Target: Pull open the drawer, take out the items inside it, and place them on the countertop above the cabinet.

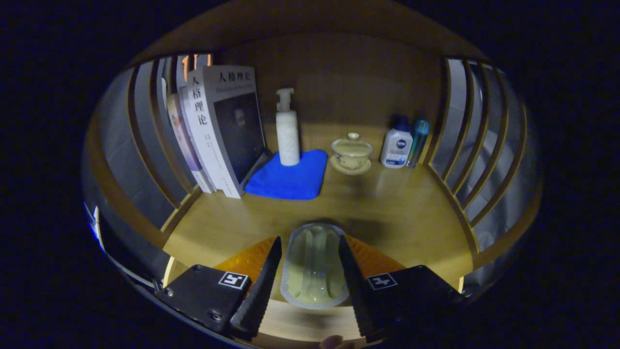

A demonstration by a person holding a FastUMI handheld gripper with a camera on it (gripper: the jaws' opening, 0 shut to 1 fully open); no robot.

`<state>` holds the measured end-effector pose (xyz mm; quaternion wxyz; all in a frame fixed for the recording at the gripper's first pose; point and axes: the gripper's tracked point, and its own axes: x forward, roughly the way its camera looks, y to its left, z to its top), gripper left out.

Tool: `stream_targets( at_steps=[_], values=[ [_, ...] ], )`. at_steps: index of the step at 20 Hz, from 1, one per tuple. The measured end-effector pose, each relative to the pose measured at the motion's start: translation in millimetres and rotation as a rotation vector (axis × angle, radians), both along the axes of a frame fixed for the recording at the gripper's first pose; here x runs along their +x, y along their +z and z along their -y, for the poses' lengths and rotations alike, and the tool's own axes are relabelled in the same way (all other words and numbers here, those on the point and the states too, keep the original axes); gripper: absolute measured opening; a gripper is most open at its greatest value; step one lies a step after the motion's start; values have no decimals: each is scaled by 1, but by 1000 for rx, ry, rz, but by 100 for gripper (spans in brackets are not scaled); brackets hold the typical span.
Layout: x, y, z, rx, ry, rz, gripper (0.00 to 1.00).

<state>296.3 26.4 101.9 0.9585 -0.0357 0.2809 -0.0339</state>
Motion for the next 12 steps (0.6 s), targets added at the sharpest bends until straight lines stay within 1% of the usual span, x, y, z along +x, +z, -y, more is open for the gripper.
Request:
stream_targets(
  at_steps=[3,6,7,10,12],
  values=[
    [-25,14,-6,-7,18,119,76],
    [-66,25,-9,-26,28,252,77],
    [-84,25,-11,-34,38,288,79],
    [-134,20,-13,-20,39,389,99],
    [-165,10,-14,-5,49,426,99]
  ],
)
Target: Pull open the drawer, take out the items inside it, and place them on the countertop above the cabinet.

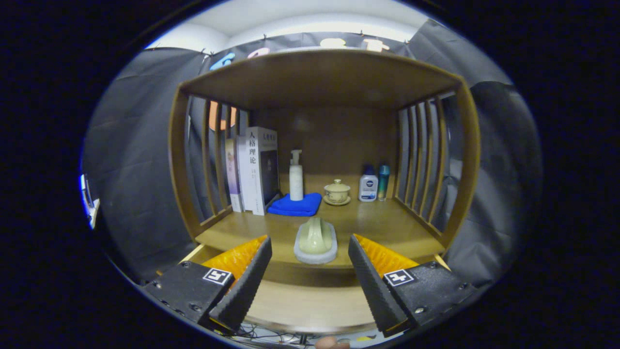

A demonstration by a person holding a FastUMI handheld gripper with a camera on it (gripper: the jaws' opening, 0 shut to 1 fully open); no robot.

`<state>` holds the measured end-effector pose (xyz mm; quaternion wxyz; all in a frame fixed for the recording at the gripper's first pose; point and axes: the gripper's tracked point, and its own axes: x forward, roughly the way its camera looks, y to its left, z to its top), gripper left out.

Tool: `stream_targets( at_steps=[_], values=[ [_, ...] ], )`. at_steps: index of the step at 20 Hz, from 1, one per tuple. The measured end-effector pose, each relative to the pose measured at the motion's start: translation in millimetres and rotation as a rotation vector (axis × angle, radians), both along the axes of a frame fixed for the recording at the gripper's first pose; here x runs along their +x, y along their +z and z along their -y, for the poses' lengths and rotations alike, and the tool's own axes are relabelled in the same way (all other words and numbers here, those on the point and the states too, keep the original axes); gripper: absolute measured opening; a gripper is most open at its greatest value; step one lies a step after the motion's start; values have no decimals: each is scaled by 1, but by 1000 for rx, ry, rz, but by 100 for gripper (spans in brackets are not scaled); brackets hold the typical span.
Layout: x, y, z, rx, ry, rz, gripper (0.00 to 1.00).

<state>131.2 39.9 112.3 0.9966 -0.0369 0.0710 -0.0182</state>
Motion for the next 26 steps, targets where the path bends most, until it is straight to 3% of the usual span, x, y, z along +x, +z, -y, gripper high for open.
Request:
stream_targets(
  at_steps=[5,10,15,26],
  values=[
    [-56,-47,6,1,-31,48,99],
    [-78,-94,12,54,-73,72,99],
    [-71,-137,13,44,-86,3,100],
    [-49,-144,11,-42,-130,-10,100]
  ],
)
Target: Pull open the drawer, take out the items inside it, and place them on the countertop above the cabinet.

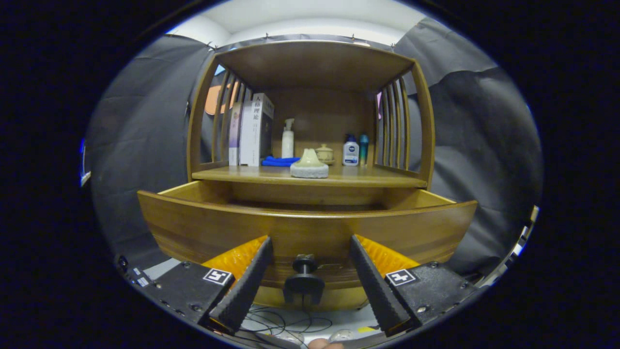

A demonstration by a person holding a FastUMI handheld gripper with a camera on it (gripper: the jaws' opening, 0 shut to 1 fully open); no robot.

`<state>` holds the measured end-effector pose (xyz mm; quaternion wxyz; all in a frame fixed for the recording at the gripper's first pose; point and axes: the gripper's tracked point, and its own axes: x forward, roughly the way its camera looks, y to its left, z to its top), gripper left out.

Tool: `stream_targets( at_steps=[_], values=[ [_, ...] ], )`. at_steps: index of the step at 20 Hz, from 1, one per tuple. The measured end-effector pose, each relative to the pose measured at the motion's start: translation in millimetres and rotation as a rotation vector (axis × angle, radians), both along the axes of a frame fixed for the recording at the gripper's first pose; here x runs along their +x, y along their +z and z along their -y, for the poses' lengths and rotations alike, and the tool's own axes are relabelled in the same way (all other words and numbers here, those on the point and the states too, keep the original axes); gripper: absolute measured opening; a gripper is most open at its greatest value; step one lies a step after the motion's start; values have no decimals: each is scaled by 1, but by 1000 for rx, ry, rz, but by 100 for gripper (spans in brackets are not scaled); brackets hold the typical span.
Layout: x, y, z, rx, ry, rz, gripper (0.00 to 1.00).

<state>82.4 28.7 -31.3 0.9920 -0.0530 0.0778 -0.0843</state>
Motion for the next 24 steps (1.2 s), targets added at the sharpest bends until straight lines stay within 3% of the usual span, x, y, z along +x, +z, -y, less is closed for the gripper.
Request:
stream_targets(
  at_steps=[17,24],
  values=[
    [114,6,10,18,-20,3,100],
    [131,6,13,17,-22,13,100]
  ],
)
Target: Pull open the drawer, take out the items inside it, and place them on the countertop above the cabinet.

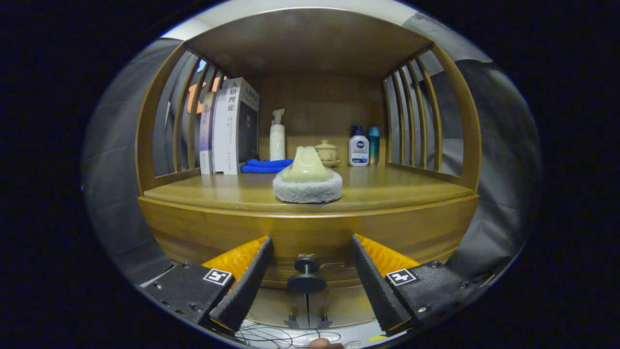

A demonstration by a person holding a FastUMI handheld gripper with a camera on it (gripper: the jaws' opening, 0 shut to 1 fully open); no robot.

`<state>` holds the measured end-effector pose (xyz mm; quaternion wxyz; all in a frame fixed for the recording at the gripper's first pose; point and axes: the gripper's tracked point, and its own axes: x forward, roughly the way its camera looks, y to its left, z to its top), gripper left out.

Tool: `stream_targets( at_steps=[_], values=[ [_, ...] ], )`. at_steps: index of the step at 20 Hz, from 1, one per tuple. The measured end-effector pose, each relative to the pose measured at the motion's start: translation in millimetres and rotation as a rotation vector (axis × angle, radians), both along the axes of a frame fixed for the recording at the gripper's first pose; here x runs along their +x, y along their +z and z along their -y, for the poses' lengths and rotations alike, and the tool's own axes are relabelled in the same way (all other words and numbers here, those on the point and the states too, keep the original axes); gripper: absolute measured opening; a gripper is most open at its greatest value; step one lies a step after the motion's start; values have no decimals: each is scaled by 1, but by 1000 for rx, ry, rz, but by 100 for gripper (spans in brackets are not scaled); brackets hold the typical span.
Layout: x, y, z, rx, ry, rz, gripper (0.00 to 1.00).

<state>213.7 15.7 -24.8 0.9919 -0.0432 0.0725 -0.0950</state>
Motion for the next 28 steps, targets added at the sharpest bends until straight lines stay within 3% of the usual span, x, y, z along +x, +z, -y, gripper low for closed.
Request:
stream_targets(
  at_steps=[10,22,28],
  values=[
    [-13,11,-3,34,7,11,100],
    [-138,37,-29,-14,58,57,100],
    [-160,46,-20,-22,39,71,100]
  ],
)
